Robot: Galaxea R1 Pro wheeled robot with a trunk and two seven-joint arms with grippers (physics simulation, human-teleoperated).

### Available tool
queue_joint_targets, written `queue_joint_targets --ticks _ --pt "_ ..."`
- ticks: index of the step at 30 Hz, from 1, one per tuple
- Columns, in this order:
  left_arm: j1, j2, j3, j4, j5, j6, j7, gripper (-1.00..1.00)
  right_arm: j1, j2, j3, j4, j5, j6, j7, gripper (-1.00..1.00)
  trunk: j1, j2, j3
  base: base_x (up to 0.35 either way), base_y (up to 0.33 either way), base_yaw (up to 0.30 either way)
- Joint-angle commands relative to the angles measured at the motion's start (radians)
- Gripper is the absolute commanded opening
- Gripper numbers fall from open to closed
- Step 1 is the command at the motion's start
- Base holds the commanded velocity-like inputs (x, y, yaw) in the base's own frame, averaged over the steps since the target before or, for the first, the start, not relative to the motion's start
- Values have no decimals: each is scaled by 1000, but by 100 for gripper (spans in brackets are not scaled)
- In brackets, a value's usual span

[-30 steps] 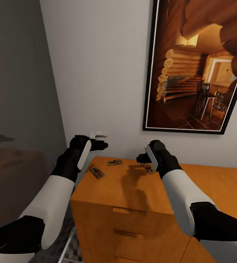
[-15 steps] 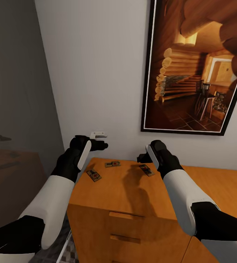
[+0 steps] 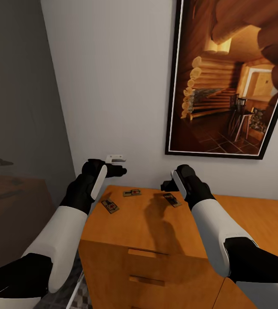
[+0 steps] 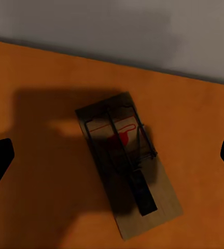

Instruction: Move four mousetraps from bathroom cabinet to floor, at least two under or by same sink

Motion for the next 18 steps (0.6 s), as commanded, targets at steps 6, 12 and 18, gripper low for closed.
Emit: queue_joint_targets --ticks 6,12,18 --pt "-1 0 -1 0 10 4 7 100 -1 1 -1 0 1 4 -2 100 0 -1 -1 0 -37 0" --pt "-1 0 -1 0 10 4 7 100 0 2 -1 1 1 4 -1 100 0 -1 -1 0 -122 0" --pt "-1 0 -1 0 10 3 7 100 0 2 -1 4 1 4 -1 100 0 -1 -1 0 -51 0"
